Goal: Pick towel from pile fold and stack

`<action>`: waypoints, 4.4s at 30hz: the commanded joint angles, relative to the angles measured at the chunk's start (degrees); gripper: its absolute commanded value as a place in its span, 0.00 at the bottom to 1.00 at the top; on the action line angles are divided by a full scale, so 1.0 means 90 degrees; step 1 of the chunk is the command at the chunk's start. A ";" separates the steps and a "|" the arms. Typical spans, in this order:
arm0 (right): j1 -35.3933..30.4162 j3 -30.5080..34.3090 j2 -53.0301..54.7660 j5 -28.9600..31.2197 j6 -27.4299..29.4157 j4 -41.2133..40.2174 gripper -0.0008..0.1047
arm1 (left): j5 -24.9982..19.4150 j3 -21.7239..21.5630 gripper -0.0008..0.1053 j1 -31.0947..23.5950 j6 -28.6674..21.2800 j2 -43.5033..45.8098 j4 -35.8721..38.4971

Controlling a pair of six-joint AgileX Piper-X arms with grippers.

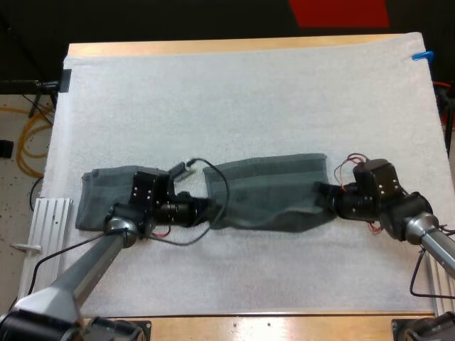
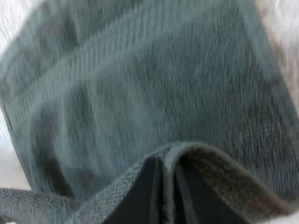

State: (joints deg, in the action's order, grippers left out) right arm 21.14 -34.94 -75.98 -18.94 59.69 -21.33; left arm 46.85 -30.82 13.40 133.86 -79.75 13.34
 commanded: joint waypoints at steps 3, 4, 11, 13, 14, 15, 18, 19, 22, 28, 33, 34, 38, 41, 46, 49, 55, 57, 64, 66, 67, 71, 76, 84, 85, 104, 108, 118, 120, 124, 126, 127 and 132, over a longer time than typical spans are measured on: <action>-0.0224 -0.0049 -0.0206 -0.0117 -0.0197 0.0508 0.01 | 0.0196 -0.0028 0.01 -0.0185 0.0460 -0.0223 -0.0790; -0.0291 -0.0049 -0.0284 -0.0117 -0.0245 0.0706 0.01 | 0.0213 -0.0028 0.01 -0.0264 0.0593 -0.0327 -0.1039; -0.0552 -0.0049 -0.0754 -0.0101 -0.0575 0.1760 0.01 | 0.0212 -0.0049 0.01 -0.0453 0.0983 -0.0752 -0.2065; -0.0552 -0.0049 -0.0824 0.0049 -0.0611 0.1932 0.01 | 0.0255 -0.0084 0.01 -0.0453 0.0983 -0.0833 -0.2149; -0.0552 -0.0049 -0.0863 0.0087 -0.0631 0.2029 0.01 | 0.0256 -0.0116 0.01 -0.0453 0.0983 -0.0895 -0.2145; -0.0552 -0.0049 -0.0870 0.0091 -0.0633 0.2063 0.01 | 0.0255 -0.0122 0.01 -0.0453 0.0969 -0.0930 -0.2149; -0.0552 -0.0049 -0.0889 0.0238 -0.0631 0.2216 0.01 | 0.0192 -0.0130 0.01 -0.0453 0.0967 -0.1069 -0.2318; -0.0552 -0.0049 -0.0889 0.0338 -0.0610 0.2262 0.01 | 0.0158 -0.0130 0.01 -0.0453 0.0966 -0.1111 -0.2356; -0.0552 -0.0049 -0.0889 0.0528 -0.0456 0.2370 0.01 | 0.0044 -0.0130 0.01 -0.0453 0.0840 -0.1172 -0.2381; -0.0552 -0.0049 -0.0889 0.0591 -0.0370 0.2370 0.01 | -0.0099 -0.0130 0.01 -0.0453 0.0484 -0.1191 -0.2381; -0.0552 -0.0049 -0.0889 0.0700 -0.0131 0.2370 0.01 | -0.0238 -0.0130 0.01 -0.0453 0.0301 -0.1191 -0.2381; -0.0552 -0.0049 -0.0889 0.0700 -0.0131 0.2370 0.01 | -0.0237 -0.0130 0.01 -0.0453 0.0203 -0.1191 -0.2381; -0.0552 -0.0049 -0.0889 0.0684 -0.0005 0.2370 0.08 | -0.0237 -0.0130 0.12 -0.0453 0.0031 -0.1191 -0.2381; -0.0552 -0.0049 -0.0889 0.0572 0.0211 0.2370 0.31 | -0.0237 -0.0135 0.25 -0.0453 -0.0099 -0.1191 -0.2381; -0.0552 -0.0049 -0.0889 0.0497 0.0459 0.2563 0.71 | -0.0237 -0.0177 0.36 -0.0453 -0.0298 -0.1191 -0.2381; -0.0552 -0.0049 -0.0889 0.0395 0.0747 0.2826 0.70 | -0.0218 -0.0293 0.36 -0.0453 -0.0446 -0.1191 -0.2381; -0.0552 -0.0158 -0.0714 0.0367 0.1344 0.2857 0.68 | 0.0094 -0.0827 0.36 -0.0453 -0.0632 -0.1115 -0.2321; -0.0552 -0.0226 -0.0561 0.0369 0.1602 0.2787 0.68 | 0.0145 -0.0938 0.37 -0.0453 -0.0712 -0.0973 -0.2321; -0.0552 -0.0740 0.0225 0.0831 0.2733 0.1766 0.68 | -0.0007 -0.1081 0.52 -0.0453 -0.0907 -0.0050 -0.2228; -0.0552 -0.0908 0.0407 0.0879 0.2971 0.1383 0.68 | -0.0062 -0.1096 0.52 -0.0453 -0.0999 0.0252 -0.1991; -0.0552 -0.1022 0.0537 0.0893 0.3098 0.1074 0.68 | -0.0187 -0.1112 0.52 -0.0453 -0.1163 0.0477 -0.1713; -0.0552 -0.1384 0.0910 0.0893 0.3309 0.0037 0.68 | -0.0910 -0.1273 0.52 -0.0436 -0.2255 0.1319 -0.0264; -0.0540 -0.1804 0.1180 0.0893 0.3402 -0.1118 0.49 | -0.1631 -0.1636 0.63 -0.0437 -0.3401 0.2218 0.1732; -0.0540 -0.2348 0.1290 0.0618 0.3620 -0.2869 0.01 | -0.2328 -0.2089 0.69 -0.0437 -0.3579 0.3194 0.3776; -0.0539 -0.2401 0.1290 0.0474 0.3635 -0.3068 0.01 | -0.2439 -0.2122 0.69 -0.0437 -0.3623 0.3282 0.4049; 0.0569 -0.3134 -0.0790 0.0406 0.3492 -0.3827 0.01 | -0.2526 -0.2127 0.69 -0.0416 -0.3759 0.3666 0.5439; 0.0569 -0.3611 -0.1594 0.0339 0.3533 -0.3913 0.01 | -0.2515 -0.2127 0.69 -0.0416 -0.3759 0.3666 0.5439; 0.0569 -0.4479 -0.3106 0.0249 0.3689 -0.4235 0.01 | -0.2322 -0.2127 0.69 -0.0416 -0.3759 0.3666 0.5490; 0.0569 -0.4494 -0.3253 0.0249 0.3715 -0.4237 0.01 | -0.2322 -0.2127 0.69 -0.0416 -0.3759 0.3666 0.5490; 0.0569 -0.4493 -0.3553 0.0250 0.3827 -0.4237 0.01 | -0.2322 -0.2127 0.69 -0.0416 -0.3759 0.3666 0.5490; 0.0569 -0.4493 -0.3672 0.0262 0.3827 -0.4215 0.01 | -0.2322 -0.2127 0.69 -0.0416 -0.3759 0.3666 0.5490; 0.0569 -0.4493 -0.3729 0.0262 0.3827 -0.4200 0.01 | -0.2322 -0.2127 0.69 -0.0416 -0.3758 0.3666 0.5490; 0.0569 -0.4493 -0.3886 0.0418 0.3827 -0.4058 0.01 | -0.2322 -0.2127 0.69 -0.0416 -0.3713 0.3666 0.5490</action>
State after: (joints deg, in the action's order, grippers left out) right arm 26.22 -74.75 -111.16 -15.12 93.66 -58.16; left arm 25.50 -49.63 9.41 100.26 -47.05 62.76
